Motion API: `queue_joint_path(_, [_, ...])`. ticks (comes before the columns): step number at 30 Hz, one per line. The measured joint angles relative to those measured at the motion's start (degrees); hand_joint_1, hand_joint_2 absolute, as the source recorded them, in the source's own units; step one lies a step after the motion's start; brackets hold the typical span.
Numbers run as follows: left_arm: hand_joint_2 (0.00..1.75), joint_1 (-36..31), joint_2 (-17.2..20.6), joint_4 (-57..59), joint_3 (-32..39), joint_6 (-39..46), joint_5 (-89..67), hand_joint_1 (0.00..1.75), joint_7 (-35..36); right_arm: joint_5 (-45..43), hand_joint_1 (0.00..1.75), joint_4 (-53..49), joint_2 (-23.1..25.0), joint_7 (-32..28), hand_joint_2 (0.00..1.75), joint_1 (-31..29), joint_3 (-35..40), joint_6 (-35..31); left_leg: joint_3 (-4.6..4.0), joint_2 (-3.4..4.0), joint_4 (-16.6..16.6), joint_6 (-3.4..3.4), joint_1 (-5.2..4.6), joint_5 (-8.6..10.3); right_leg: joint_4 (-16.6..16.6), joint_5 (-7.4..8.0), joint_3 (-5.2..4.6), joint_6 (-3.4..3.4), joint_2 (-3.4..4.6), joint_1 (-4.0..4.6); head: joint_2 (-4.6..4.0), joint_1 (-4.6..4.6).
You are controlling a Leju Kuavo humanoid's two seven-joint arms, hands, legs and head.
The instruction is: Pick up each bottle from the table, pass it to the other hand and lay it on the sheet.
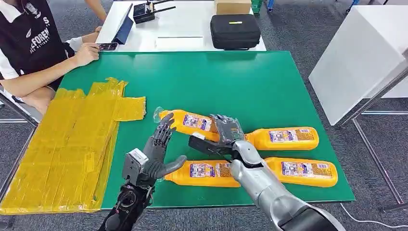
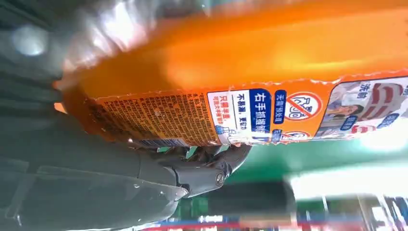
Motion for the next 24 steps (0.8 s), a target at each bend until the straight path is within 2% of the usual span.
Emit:
queue_joint_path(4, [1.75, 0.01, 0.02, -0.11, 0.00, 0.05, -0.44, 0.00, 0.00, -2.24, 1.75, -3.79, -0.31, -3.20, 1.75, 1.73, -2.48, -3.34, 0.00, 0.01, 0.00, -0.02, 0.00, -0.02, 0.00, -0.01, -0.01, 0.00, 0.01, 0.00, 0.00, -0.02])
queue_joint_path(6, [1.75, 0.02, 0.02, -0.13, 0.00, 0.31, -0.59, 0.00, 0.00, -6.38, 1.75, -6.29, -0.46, -7.21, 1.75, 3.31, -3.81, -5.18, -0.01, -0.03, 0.00, -0.02, 0.00, -0.02, 0.00, -0.01, -0.02, -0.01, -0.01, 0.00, 0.00, 0.00])
queue_joint_path(9, [1.75, 0.08, 0.11, -0.22, -0.02, 1.31, -1.05, 0.00, -0.11, -20.22, 1.75, -13.17, -0.46, -17.11, 1.75, 7.25, -6.75, -6.31, -0.01, -0.03, 0.00, -0.02, 0.00, -0.02, 0.00, -0.02, -0.01, 0.00, -0.01, 0.00, 0.00, 0.00])
queue_joint_path(13, [1.75, 0.84, 0.68, -1.77, -0.07, 2.62, -1.07, 0.00, -0.50, -37.53, 1.75, -23.89, -0.61, -24.38, 1.75, 13.99, -8.79, -6.24, -0.03, -0.04, 0.00, -0.03, 0.00, -0.08, 0.00, -0.08, -0.02, 0.01, -0.01, 0.00, 0.00, -0.02])
queue_joint_path(17, [1.75, 1.17, 1.27, -3.76, -0.13, 2.74, 0.67, 0.00, 0.22, -44.75, 1.75, -31.64, -0.66, -26.54, 1.75, 18.47, -9.36, -6.18, -0.03, -0.02, 0.00, -0.06, 0.01, -0.12, -0.01, -0.11, -0.04, 0.01, 0.00, 0.00, 0.00, 0.00])
queue_joint_path(24, [1.75, 1.23, 1.95, -5.68, -0.31, 1.56, 3.07, 0.00, 1.92, -48.07, 1.75, -38.04, -0.66, -26.98, 1.75, 21.79, -9.38, -4.38, -0.01, -0.03, 0.00, -0.04, 0.01, -0.10, -0.01, -0.09, -0.03, 0.01, 0.00, 0.00, 0.00, -0.02])
